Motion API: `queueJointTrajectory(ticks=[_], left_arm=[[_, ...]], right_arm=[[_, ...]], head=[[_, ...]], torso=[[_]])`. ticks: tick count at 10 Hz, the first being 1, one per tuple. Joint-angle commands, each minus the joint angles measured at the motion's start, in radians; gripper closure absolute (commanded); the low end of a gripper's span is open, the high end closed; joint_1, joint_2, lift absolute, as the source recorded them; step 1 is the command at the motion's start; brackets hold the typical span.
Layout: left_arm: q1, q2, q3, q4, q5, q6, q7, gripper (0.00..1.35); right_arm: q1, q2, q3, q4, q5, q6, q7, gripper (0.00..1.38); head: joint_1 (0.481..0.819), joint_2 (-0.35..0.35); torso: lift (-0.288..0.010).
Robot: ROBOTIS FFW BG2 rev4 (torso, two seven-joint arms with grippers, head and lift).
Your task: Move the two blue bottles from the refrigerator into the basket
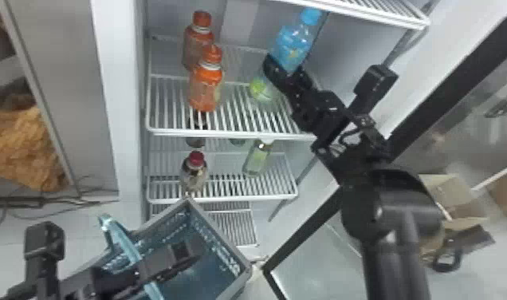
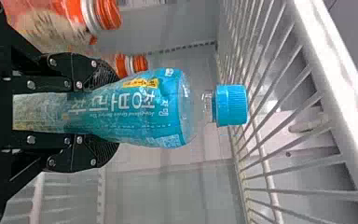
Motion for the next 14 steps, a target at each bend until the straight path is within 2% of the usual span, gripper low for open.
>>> queueJointTrajectory(ticks=[1, 3, 8, 11, 14], left_arm=[[-0.002, 0.0, -0.004, 0.0, 0.002, -0.002, 0.0, 1.2], [0.0, 0.0, -0.004, 0.0, 0.002, -0.004, 0.0, 1.2], [0.005, 0.0, -0.006, 0.0, 0.006, -0.004, 0.001, 1.2], [0.005, 0.001, -0.006, 0.0, 0.008, -0.007, 0.001, 1.2], [0.01, 0.003, -0.006, 0.0, 0.014, -0.009, 0.003, 1.2]], right_arm=[[0.063, 0.002, -0.016, -0.068, -0.032, 0.026, 0.011, 1.28], [0.164, 0.009, -0.042, -0.191, -0.052, 0.095, 0.029, 1.28], [0.348, 0.037, -0.068, -0.35, -0.108, 0.269, 0.127, 1.28], [0.426, 0.048, -0.056, -0.399, -0.12, 0.374, 0.173, 1.28], [0.461, 0.037, 0.032, -0.392, -0.154, 0.482, 0.204, 1.28]], head=[[0.695, -0.336], [0.695, -0.34], [0.695, -0.328], [0.695, -0.318], [0.695, -0.281]], torso=[[-0.01], [-0.01], [-0.01], [-0.01], [-0.01]])
